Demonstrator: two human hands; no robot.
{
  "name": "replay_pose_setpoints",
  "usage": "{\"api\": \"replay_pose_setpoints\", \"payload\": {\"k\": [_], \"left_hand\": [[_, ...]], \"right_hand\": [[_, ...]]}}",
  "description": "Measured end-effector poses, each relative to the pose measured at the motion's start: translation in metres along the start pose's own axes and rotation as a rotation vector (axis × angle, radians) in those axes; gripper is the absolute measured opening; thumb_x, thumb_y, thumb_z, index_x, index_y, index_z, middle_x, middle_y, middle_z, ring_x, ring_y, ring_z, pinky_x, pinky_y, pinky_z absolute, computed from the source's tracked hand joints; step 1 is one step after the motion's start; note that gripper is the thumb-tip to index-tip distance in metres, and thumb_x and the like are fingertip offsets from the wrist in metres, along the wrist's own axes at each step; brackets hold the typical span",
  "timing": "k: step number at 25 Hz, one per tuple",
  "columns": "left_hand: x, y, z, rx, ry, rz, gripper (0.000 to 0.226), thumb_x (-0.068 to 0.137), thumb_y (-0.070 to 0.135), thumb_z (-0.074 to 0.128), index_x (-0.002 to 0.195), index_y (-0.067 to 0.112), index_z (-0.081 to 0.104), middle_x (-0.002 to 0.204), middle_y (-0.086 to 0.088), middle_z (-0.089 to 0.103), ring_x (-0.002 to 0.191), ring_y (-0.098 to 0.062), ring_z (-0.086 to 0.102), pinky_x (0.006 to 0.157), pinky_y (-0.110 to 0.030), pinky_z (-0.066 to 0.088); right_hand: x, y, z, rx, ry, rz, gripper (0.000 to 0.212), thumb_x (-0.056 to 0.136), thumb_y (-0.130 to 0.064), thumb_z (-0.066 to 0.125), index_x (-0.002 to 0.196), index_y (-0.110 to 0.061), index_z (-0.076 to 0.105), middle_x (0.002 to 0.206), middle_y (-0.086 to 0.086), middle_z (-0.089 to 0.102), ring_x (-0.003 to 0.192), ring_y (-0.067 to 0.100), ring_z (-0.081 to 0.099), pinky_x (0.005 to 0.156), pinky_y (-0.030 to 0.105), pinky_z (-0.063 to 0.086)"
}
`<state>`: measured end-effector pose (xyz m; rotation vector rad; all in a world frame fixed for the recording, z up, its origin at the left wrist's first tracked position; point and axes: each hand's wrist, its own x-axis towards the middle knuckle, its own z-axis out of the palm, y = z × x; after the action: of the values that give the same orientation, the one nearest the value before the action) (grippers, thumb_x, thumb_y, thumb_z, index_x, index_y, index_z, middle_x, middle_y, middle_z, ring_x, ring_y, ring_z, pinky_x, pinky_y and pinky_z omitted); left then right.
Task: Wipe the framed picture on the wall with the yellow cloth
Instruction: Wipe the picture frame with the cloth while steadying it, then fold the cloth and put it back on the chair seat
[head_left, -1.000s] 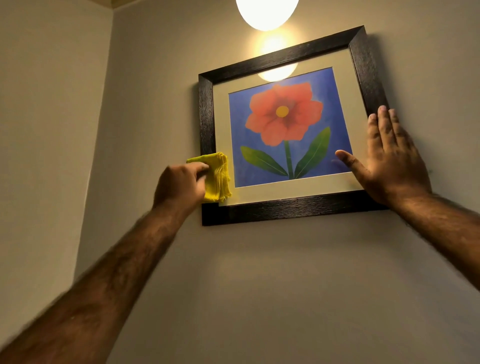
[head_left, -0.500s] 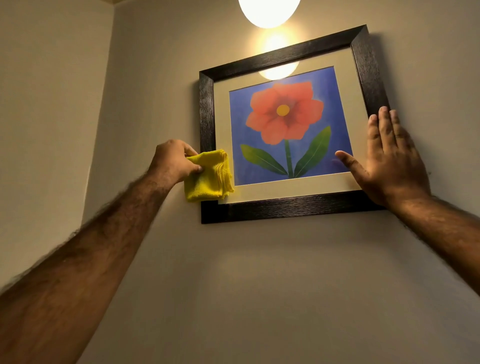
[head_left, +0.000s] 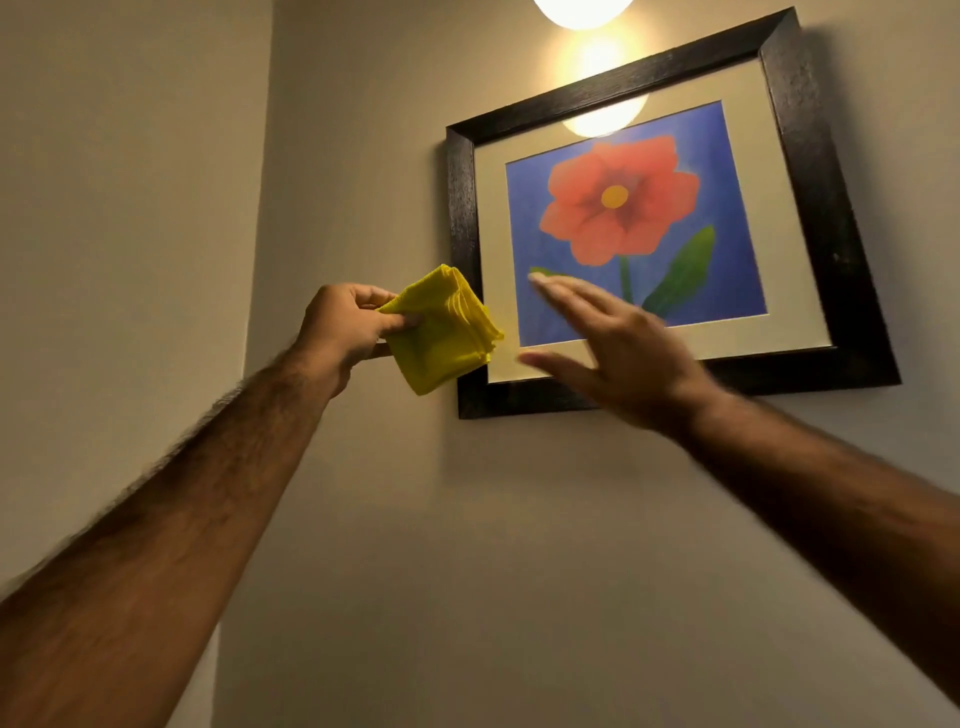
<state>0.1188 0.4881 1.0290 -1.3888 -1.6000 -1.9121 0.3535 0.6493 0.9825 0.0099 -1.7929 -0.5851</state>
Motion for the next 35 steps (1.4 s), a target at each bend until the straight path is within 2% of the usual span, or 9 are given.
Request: {"api": "replay_pose_setpoints", "payload": {"k": [2, 4, 7, 9, 14, 19, 25, 32, 35], "left_hand": [[-0.009, -0.005, -0.016, -0.014, -0.011, -0.024, 0.038, 0.083, 0.013, 0.078, 0.118, 0.005, 0.067, 0.113, -0.009, 0.070, 0.096, -0.022, 0.069, 0.068, -0.030, 0.059], [-0.018, -0.012, -0.034, -0.029, -0.030, -0.056, 0.039, 0.082, 0.012, 0.078, 0.119, 0.004, 0.067, 0.113, -0.009, 0.072, 0.098, -0.022, 0.070, 0.068, -0.030, 0.060], [-0.035, -0.032, -0.071, -0.033, -0.028, -0.123, 0.042, 0.080, 0.011, 0.081, 0.118, 0.002, 0.067, 0.112, -0.011, 0.073, 0.100, -0.024, 0.072, 0.070, -0.033, 0.062], [-0.050, -0.052, -0.101, -0.019, -0.027, -0.180, 0.041, 0.079, 0.010, 0.081, 0.117, 0.001, 0.067, 0.111, -0.013, 0.074, 0.099, -0.025, 0.073, 0.073, -0.035, 0.063], [-0.099, -0.107, -0.186, -0.133, -0.077, -0.449, 0.033, 0.082, 0.003, 0.075, 0.114, -0.003, 0.068, 0.103, -0.015, 0.077, 0.092, -0.024, 0.077, 0.072, -0.034, 0.064], [-0.175, -0.180, -0.275, -0.171, 0.063, -0.639, 0.021, 0.084, -0.006, 0.070, 0.104, -0.002, 0.071, 0.090, -0.013, 0.079, 0.084, -0.023, 0.078, 0.069, -0.032, 0.064], [-0.287, -0.259, -0.369, -0.054, 0.200, -0.812, 0.025, 0.083, -0.002, 0.073, 0.107, -0.004, 0.070, 0.095, -0.013, 0.078, 0.084, -0.020, 0.078, 0.073, -0.031, 0.064], [-0.439, -0.349, -0.441, 0.032, 0.337, -1.068, 0.013, 0.079, 0.000, 0.078, 0.091, 0.005, 0.075, 0.082, -0.005, 0.080, 0.079, -0.016, 0.078, 0.068, -0.027, 0.063], [-0.514, -0.393, -0.457, 0.031, 0.407, -1.185, 0.012, 0.083, -0.002, 0.074, 0.094, 0.003, 0.073, 0.082, -0.005, 0.077, 0.075, -0.014, 0.075, 0.068, -0.027, 0.064]], "right_hand": [[0.021, -0.050, 0.030, 0.357, -0.084, 0.213, 0.089, 0.085, -0.057, 0.067, 0.153, -0.009, 0.039, 0.146, 0.009, 0.056, 0.128, 0.023, 0.060, 0.104, 0.043, 0.053], [0.037, -0.079, 0.055, 0.638, -0.208, 0.533, 0.087, 0.079, -0.054, 0.074, 0.148, -0.011, 0.044, 0.140, 0.008, 0.061, 0.121, 0.023, 0.063, 0.100, 0.043, 0.055], [0.043, -0.107, 0.091, 1.065, -0.361, 0.847, 0.051, 0.082, -0.036, 0.078, 0.122, -0.008, 0.064, 0.121, 0.014, 0.072, 0.102, 0.025, 0.073, 0.085, 0.037, 0.062], [0.039, -0.128, 0.114, 1.265, -0.408, 0.931, 0.044, 0.082, -0.025, 0.080, 0.119, -0.004, 0.066, 0.115, 0.017, 0.074, 0.090, 0.024, 0.078, 0.074, 0.031, 0.063], [0.023, -0.202, 0.172, 1.445, -0.572, 0.996, 0.048, 0.079, -0.021, 0.082, 0.119, 0.000, 0.067, 0.095, 0.012, 0.075, 0.070, 0.015, 0.075, 0.067, 0.025, 0.063], [-0.003, -0.300, 0.238, 1.519, -0.809, 1.000, 0.050, 0.077, -0.022, 0.085, 0.117, 0.002, 0.069, 0.091, 0.012, 0.071, 0.062, 0.011, 0.068, 0.069, 0.025, 0.063], [-0.060, -0.436, 0.302, 1.583, -1.071, 0.970, 0.044, 0.075, -0.024, 0.086, 0.112, -0.004, 0.075, 0.109, 0.017, 0.078, 0.088, 0.021, 0.075, 0.076, 0.028, 0.063], [-0.171, -0.589, 0.374, 1.628, -1.440, 0.987, 0.043, 0.076, -0.021, 0.085, 0.113, -0.002, 0.074, 0.111, 0.016, 0.077, 0.090, 0.020, 0.075, 0.074, 0.026, 0.063], [-0.238, -0.652, 0.401, 1.639, -1.638, 1.018, 0.043, 0.079, -0.016, 0.082, 0.117, 0.000, 0.071, 0.108, 0.016, 0.075, 0.088, 0.020, 0.074, 0.073, 0.025, 0.063]]}}
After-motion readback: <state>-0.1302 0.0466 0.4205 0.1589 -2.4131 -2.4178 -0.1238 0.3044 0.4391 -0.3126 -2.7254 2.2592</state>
